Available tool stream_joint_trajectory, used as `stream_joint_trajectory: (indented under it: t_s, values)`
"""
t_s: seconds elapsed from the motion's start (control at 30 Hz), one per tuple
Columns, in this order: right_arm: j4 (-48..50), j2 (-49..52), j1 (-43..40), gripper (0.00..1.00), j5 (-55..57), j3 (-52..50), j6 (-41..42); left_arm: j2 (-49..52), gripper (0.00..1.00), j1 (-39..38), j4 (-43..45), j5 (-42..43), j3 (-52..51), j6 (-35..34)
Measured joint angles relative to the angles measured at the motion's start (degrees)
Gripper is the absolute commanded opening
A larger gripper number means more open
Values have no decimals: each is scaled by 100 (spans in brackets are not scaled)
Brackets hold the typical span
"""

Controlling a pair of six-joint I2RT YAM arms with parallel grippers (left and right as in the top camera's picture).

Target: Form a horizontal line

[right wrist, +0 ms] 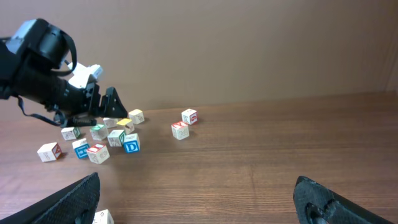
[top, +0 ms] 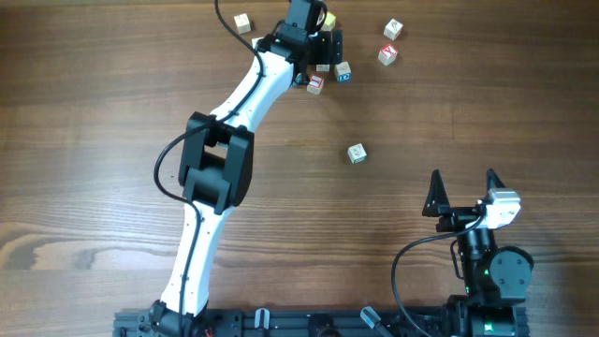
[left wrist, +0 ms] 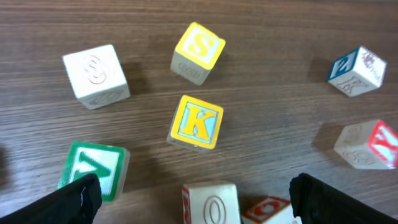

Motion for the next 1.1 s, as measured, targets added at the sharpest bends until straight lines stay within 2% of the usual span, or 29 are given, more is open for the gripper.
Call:
stream_joint_trajectory:
  t_s: [0.17, 0.3, 0.47, 0.8, 1.1]
  values:
    - [0, 0, 0, 100, 0, 0, 0, 138, 96, 0, 107, 37, 42, 199]
    - [0, 0, 2, 100, 0, 0, 0, 146, 88, 0, 107, 37, 44, 262]
    - [0, 0, 0, 100, 0, 0, 0, 146, 96, -33, 98, 87, 44, 284]
    - [0, 0, 0, 100, 2, 0, 0, 269, 95, -323, -87, -149, 48, 280]
    - [0, 0, 2, 100, 0, 0, 0, 271, 82, -328, -85, -181, 48, 254]
